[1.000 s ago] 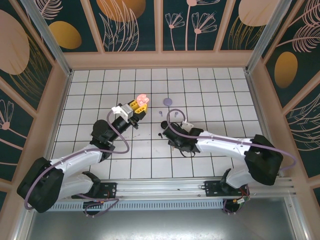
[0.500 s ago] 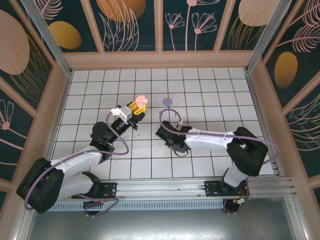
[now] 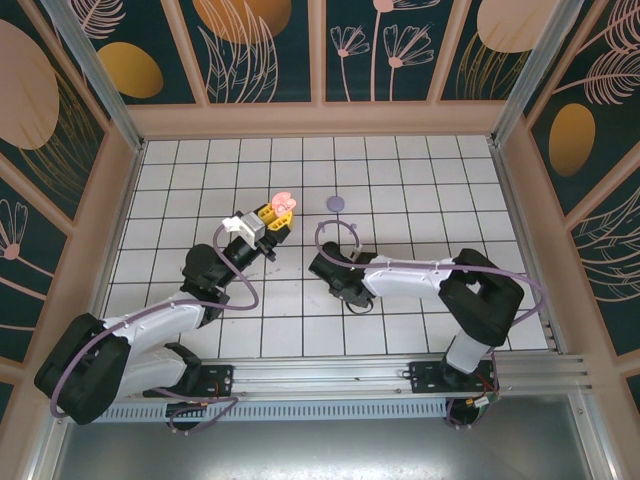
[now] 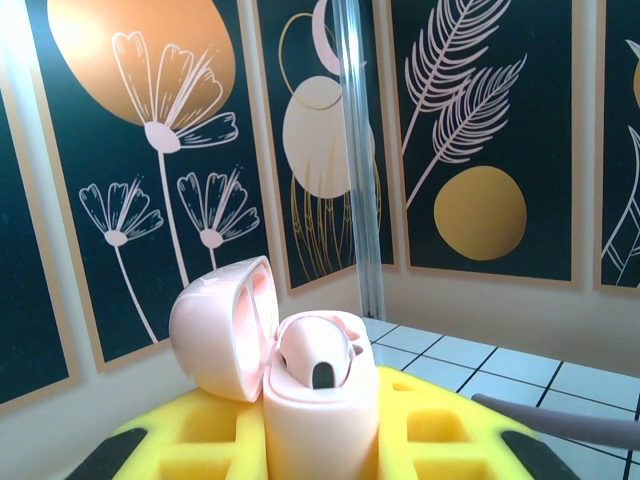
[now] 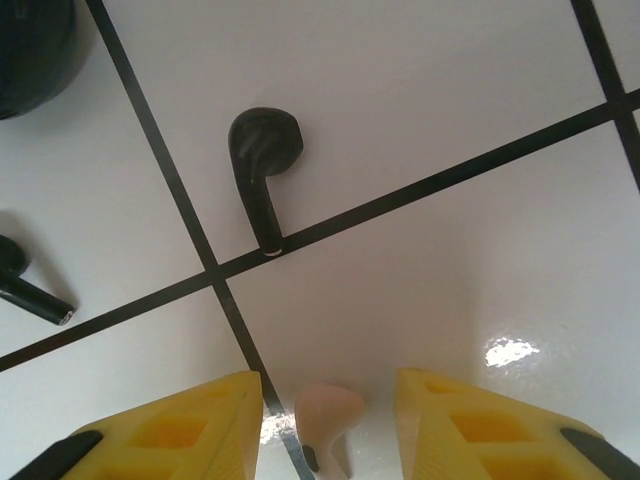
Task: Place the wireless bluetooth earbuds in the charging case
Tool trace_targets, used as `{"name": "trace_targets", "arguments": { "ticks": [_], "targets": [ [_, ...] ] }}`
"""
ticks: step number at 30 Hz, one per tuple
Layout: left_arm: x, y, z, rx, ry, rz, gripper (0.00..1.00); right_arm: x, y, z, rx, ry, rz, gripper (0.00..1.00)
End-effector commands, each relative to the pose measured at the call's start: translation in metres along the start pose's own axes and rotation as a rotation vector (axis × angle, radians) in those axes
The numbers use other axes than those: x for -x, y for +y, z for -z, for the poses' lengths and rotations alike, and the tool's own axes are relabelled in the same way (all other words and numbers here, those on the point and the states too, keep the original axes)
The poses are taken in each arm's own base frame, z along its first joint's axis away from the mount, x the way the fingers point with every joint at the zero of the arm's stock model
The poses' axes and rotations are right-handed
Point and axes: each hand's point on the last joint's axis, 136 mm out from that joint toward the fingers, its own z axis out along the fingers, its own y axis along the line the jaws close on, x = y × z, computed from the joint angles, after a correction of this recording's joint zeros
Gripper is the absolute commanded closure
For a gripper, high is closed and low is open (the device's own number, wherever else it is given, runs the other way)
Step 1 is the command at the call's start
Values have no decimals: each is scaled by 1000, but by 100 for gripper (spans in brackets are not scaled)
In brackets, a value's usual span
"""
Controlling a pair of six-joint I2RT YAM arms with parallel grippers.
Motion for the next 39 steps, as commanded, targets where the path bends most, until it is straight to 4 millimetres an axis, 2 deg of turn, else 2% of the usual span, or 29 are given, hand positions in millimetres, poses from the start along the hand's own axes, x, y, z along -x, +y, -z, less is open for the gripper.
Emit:
{"name": "trace_targets", "arguments": {
  "ticks": [1,24,39],
  "targets": [
    [11,-2,1,-6,-51,1,100,1,2,-5,-5,7,-20,61],
    [11,-3,-1,-12,-54,7,100,-8,-6,-16,-16,41,-8,67],
    [13,-2,-3,-9,-56,16,100,-14,-7,-16,-27,35,33,77]
  ]
}}
